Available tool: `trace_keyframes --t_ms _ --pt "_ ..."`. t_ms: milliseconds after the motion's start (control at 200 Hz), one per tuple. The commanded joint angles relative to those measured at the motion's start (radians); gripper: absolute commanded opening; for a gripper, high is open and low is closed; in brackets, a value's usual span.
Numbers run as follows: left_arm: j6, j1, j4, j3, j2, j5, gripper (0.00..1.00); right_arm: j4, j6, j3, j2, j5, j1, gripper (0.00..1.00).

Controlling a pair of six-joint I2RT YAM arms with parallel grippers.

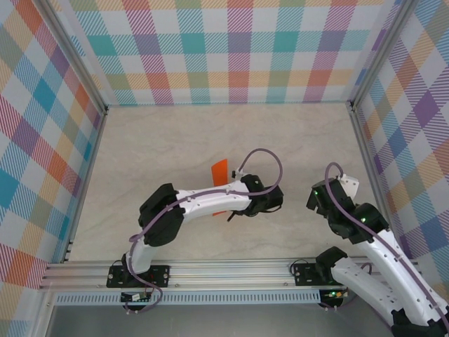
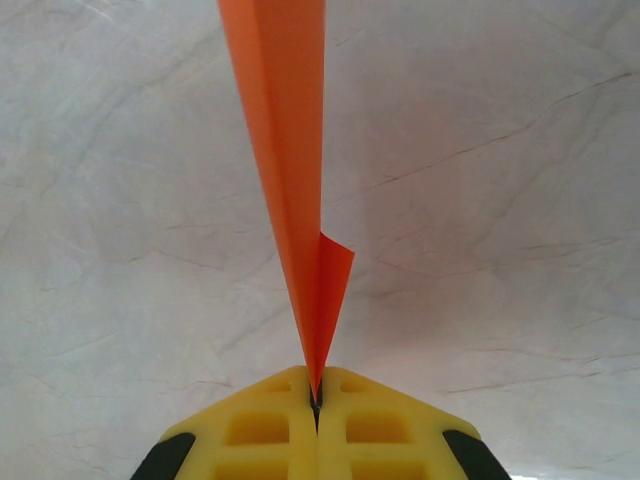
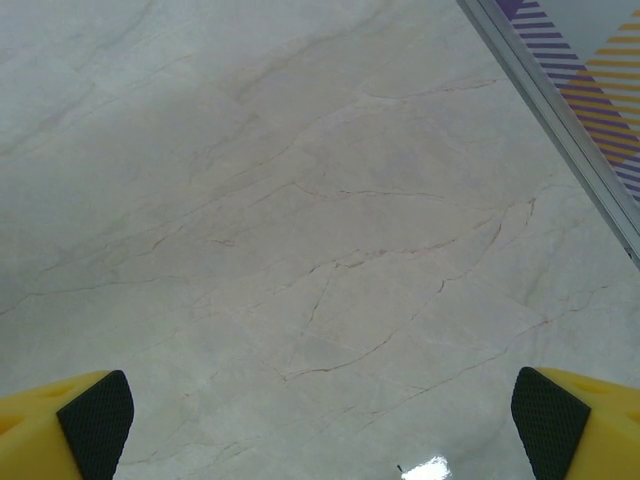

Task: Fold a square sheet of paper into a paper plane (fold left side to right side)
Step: Turn over the paper at the center of the table.

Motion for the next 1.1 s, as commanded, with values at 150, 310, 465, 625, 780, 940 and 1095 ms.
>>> trace_keyframes --t_ms 150,310,465,625,780,940,1095 --pt "-0.013 0.003 -0.131 0.209 0.227 0.043 0.00 -0.044 0.038 0.039 -0.028 0.021 -0.001 1.00" --pt "0.019 0.015 -0.069 0.195 0.240 0.106 0.01 -0.026 0.028 0.035 -0.009 0.005 0.000 1.00" --pt "0.158 0.028 0.130 0.136 0.155 0.292 0.31 -0.031 0.018 0.046 0.011 0.005 -0.001 1.00" --pt "0.220 0.082 0.317 0.002 -0.019 0.430 0.56 -0.020 -0.014 0.073 0.036 -0.024 -0.001 1.00" --pt "0.255 0.174 0.537 -0.240 -0.256 0.526 0.74 0.164 -0.143 0.060 0.066 -0.266 -0.001 0.99" --pt "0.279 0.298 0.722 -0.528 -0.537 0.571 0.91 0.466 -0.177 0.013 0.227 -0.667 0.001 0.86" --pt "0.271 0.481 0.927 -0.807 -0.753 0.766 0.97 0.796 -0.109 -0.013 0.478 -0.943 0.018 0.71"
